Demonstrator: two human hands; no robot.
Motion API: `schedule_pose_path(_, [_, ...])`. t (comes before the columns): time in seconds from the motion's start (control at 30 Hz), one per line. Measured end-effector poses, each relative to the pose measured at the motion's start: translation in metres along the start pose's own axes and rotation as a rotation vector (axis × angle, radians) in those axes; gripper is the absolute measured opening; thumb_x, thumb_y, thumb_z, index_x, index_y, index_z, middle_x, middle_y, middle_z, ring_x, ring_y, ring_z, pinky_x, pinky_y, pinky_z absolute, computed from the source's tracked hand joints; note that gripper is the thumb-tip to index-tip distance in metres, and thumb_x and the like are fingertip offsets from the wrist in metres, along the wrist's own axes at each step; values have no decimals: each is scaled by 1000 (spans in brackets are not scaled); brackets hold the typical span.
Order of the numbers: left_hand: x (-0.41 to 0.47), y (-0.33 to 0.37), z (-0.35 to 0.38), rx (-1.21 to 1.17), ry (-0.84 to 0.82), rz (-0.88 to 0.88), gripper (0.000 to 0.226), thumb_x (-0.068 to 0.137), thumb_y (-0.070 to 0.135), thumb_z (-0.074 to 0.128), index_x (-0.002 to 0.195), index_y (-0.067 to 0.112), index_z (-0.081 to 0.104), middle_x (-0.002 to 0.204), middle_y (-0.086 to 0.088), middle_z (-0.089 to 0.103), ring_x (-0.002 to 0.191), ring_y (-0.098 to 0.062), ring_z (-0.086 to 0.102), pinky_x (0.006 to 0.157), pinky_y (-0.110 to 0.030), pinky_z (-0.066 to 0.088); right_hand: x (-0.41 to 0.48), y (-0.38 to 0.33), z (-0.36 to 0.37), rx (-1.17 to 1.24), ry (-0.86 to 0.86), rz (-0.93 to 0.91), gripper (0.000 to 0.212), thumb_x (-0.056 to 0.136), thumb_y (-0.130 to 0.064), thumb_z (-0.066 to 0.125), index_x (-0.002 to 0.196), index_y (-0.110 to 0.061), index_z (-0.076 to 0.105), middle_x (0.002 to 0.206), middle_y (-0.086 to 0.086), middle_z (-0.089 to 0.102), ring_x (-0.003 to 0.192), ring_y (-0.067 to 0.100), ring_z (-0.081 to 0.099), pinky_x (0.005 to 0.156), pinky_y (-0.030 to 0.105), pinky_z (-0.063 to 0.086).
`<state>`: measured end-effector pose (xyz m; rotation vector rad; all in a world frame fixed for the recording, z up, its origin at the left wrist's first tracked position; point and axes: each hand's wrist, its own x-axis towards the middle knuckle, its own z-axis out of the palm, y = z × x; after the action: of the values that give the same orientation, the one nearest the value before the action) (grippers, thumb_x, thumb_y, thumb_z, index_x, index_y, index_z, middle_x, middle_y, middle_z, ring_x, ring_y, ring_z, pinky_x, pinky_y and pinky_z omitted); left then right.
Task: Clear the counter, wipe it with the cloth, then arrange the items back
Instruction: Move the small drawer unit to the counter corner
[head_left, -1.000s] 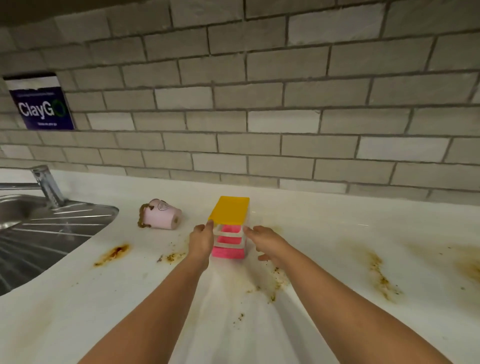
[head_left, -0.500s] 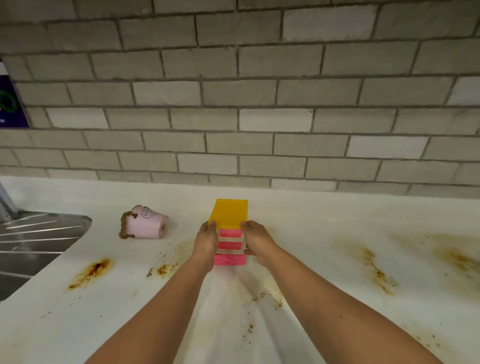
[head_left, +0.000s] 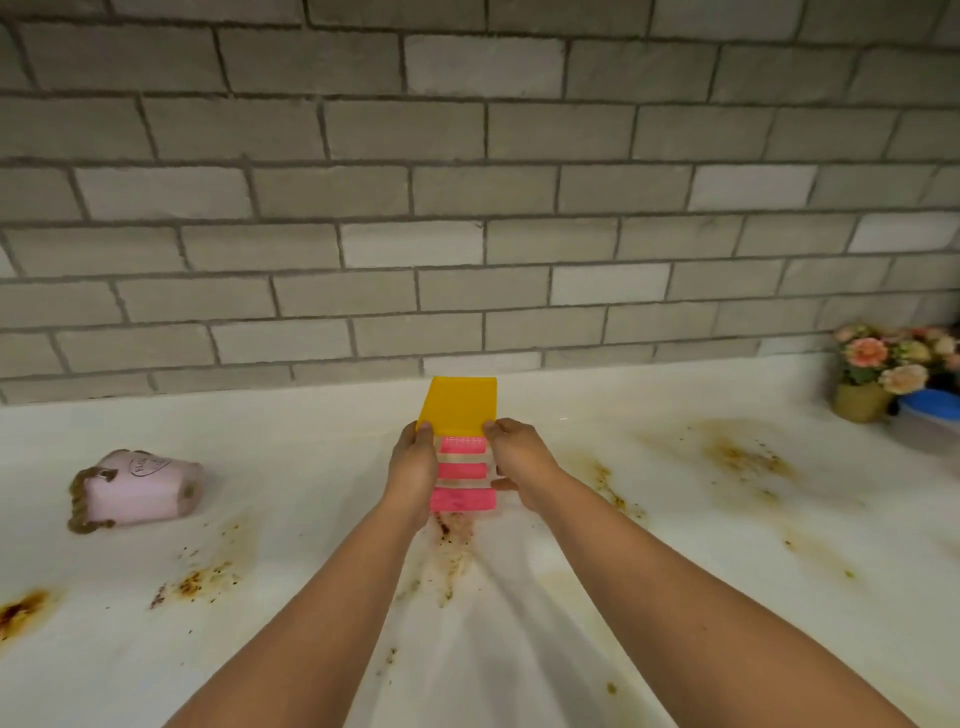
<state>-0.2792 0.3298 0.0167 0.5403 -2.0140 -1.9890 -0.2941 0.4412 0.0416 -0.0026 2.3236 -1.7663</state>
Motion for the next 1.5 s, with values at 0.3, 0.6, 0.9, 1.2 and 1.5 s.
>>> schedule_pose_path(0.3, [-63, 13, 158, -48, -220, -2, 27, 101, 26, 27, 113, 19, 50, 100, -6, 57, 82, -22, 57, 67, -29, 44, -42, 34, -168, -1, 204, -3, 34, 99, -32, 41, 122, -12, 54, 107, 6, 52, 92, 24, 50, 78, 38, 51])
schedule_pose_path(0.6, [-154, 7, 323, -28, -476, -20, 35, 99, 32, 29, 119, 17, 53, 117, -11, 62, 101, -30, 62, 79, -35, 47, -113, 88, -340, 19, 361, 76, 33, 96, -35, 46, 116, -11, 55, 104, 8, 54, 88, 27, 52, 59, 30, 49])
schedule_pose_path(0.9, [-258, -2, 450, -15, -713, -76, 35, 101, 31, 28, 123, 16, 50, 107, -7, 60, 75, -14, 58, 57, -25, 43, -193, 144, -468, 72, 549, 150, 28, 96, -35, 48, 102, -9, 56, 85, 8, 56, 64, 18, 53, 52, 28, 48])
schedule_pose_path(1.2, [-311, -6, 539, 34, -948, -23, 33, 102, 31, 28, 127, 19, 46, 114, -4, 55, 91, -19, 56, 77, -31, 46, -224, 183, -546, 153, 789, 218, 35, 95, -36, 49, 119, -11, 53, 108, 12, 55, 92, 31, 57, 53, 29, 49])
schedule_pose_path(1.5, [-333, -6, 602, 78, -1178, 53, 42, 102, 32, 28, 142, 21, 34, 127, 7, 42, 127, -21, 41, 93, -30, 34, -219, 216, -602, 181, 1093, 249, 26, 94, -34, 51, 104, -11, 54, 101, 14, 59, 92, 32, 60, 74, 45, 57])
